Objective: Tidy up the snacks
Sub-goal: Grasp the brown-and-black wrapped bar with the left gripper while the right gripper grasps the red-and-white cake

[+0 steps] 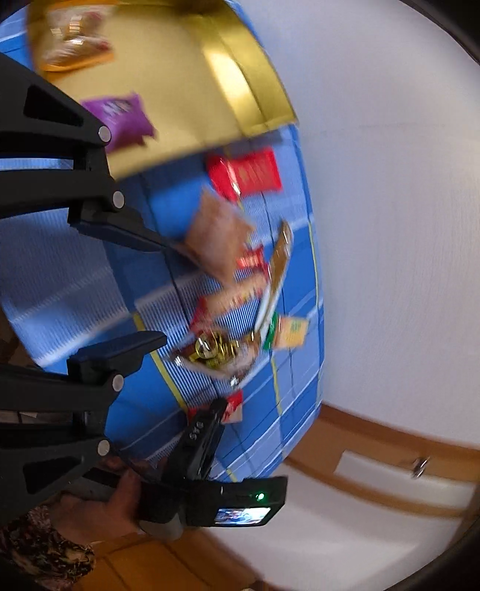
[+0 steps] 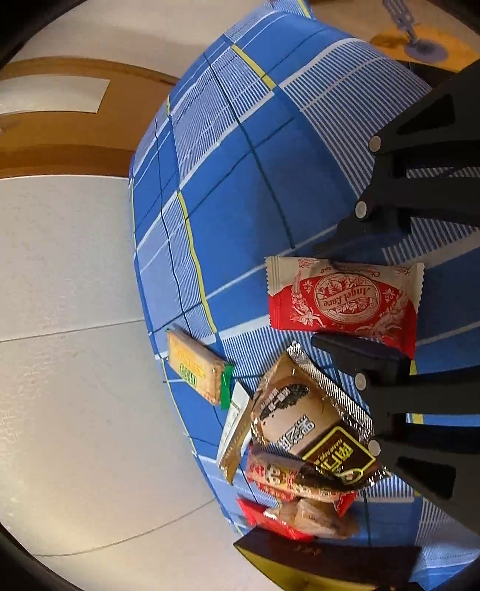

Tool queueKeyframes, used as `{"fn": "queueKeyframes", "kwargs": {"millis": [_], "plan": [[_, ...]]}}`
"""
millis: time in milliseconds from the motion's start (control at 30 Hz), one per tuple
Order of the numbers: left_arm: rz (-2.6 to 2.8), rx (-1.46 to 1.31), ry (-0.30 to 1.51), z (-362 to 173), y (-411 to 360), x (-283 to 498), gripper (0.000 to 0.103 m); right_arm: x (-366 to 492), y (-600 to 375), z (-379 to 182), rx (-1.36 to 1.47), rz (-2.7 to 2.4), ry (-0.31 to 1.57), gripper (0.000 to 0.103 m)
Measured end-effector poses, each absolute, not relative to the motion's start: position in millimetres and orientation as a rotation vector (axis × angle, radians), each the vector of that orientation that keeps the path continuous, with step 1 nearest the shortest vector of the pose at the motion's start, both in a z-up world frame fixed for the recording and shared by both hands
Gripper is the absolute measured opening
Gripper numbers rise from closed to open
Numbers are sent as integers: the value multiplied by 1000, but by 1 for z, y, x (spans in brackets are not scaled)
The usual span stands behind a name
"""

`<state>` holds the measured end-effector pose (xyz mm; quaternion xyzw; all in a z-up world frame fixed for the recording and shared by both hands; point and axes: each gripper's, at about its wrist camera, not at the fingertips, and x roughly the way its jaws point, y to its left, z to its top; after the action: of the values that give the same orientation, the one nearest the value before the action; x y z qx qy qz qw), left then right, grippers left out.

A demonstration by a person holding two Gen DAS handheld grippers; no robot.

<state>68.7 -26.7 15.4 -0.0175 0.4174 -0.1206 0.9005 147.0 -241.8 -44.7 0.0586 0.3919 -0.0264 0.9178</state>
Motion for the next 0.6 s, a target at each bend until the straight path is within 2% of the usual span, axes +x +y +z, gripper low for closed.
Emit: {"fn": "queueKeyframes", "kwargs": {"millis": [200,267,300,333,600], "plan": [[-359,44,907,8,-70,106,46,149,-256,-46,190,-103,796,41],[-379,62,931,4,-80,120,57,148,-256,-46,196,-108,795,41],[-393,69,939,3,-85,128,66,148,-256,-46,194,-109,794,41],[-403,74,947,1,-89,133,69,149,-256,-46,195,-111,794,41],[-397,196,994,-20,-115,171,69,148,-264,-47,242,-145,793,41]]}}
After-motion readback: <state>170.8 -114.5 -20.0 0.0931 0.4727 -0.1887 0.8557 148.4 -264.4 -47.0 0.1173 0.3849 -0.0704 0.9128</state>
